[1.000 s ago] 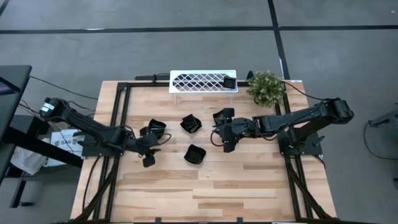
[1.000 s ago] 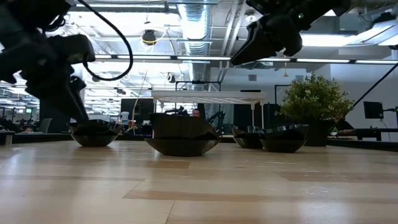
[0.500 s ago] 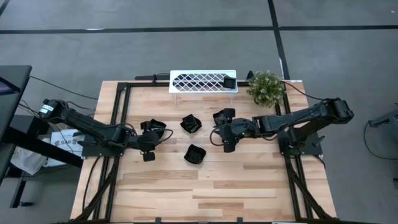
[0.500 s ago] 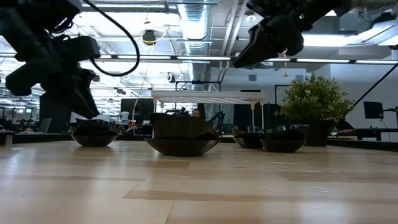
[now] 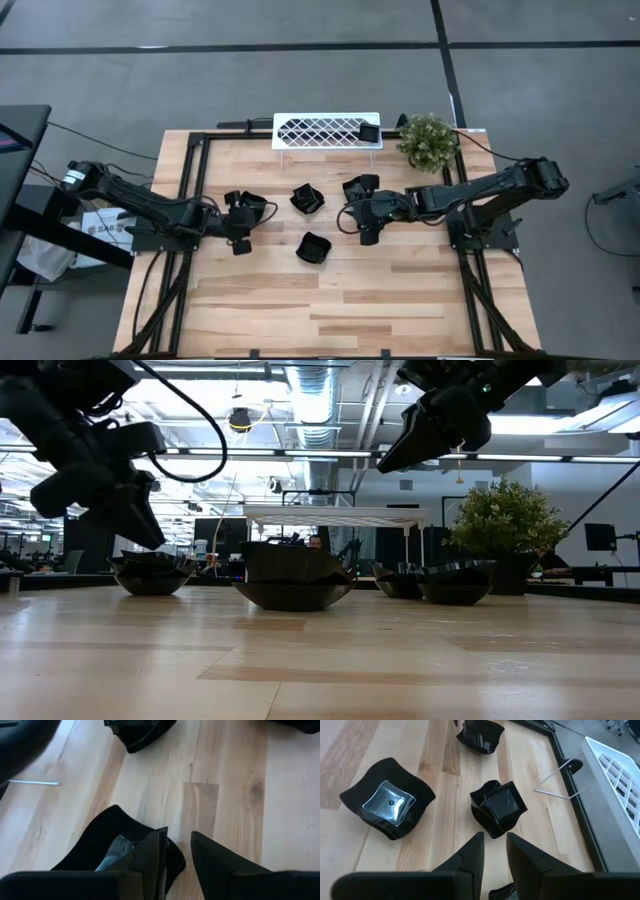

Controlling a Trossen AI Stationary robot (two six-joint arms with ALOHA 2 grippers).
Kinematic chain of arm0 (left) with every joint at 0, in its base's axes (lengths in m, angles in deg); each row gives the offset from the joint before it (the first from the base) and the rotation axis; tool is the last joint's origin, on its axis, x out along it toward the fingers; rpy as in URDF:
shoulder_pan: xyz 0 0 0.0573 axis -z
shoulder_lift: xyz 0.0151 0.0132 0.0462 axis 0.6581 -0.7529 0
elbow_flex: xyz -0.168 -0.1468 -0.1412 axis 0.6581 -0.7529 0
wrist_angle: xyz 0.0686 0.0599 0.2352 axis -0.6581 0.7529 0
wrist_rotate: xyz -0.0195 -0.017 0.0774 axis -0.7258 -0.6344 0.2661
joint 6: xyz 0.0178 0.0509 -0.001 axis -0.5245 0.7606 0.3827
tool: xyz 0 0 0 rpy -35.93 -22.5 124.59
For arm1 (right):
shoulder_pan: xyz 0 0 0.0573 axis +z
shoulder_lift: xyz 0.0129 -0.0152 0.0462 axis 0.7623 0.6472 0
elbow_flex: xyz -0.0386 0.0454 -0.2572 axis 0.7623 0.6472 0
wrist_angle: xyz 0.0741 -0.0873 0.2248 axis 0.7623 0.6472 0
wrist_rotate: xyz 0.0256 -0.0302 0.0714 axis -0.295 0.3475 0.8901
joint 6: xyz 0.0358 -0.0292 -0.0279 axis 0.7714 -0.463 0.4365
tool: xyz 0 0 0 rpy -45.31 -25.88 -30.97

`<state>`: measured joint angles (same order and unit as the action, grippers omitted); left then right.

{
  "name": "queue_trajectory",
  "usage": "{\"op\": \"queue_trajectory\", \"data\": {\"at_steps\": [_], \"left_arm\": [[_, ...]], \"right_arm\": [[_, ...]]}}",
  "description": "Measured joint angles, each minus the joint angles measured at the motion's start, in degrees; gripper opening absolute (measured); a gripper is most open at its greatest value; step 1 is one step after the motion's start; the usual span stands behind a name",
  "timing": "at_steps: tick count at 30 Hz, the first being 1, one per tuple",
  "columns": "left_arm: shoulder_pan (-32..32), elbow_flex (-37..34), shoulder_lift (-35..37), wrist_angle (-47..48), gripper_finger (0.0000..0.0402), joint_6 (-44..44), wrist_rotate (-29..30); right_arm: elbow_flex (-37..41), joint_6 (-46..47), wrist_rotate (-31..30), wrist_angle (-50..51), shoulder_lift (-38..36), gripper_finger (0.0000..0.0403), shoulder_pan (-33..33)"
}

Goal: Pick & Place Mini shaped plates
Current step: Stack the black square plate on top of the black square plate on the shelf

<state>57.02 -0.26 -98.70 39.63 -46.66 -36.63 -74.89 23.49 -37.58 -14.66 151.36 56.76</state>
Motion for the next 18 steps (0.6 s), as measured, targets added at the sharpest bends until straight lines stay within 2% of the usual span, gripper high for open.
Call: {"op": "queue_trajectory", "data": {"at_steps": [6,18], "left_arm": [[-0.28,0.00,0.00,0.00,0.0116,-0.13,-1.33],[-0.30,0.02,0.00,0.17,0.0116,-0.46,0.00]], "right_arm": [[0.00,0.00,0.00,0.07,0.00,0.0077,0.02],[0.00,-0.02,0.00,0.25,0.00,0.0077,0.02]]}}
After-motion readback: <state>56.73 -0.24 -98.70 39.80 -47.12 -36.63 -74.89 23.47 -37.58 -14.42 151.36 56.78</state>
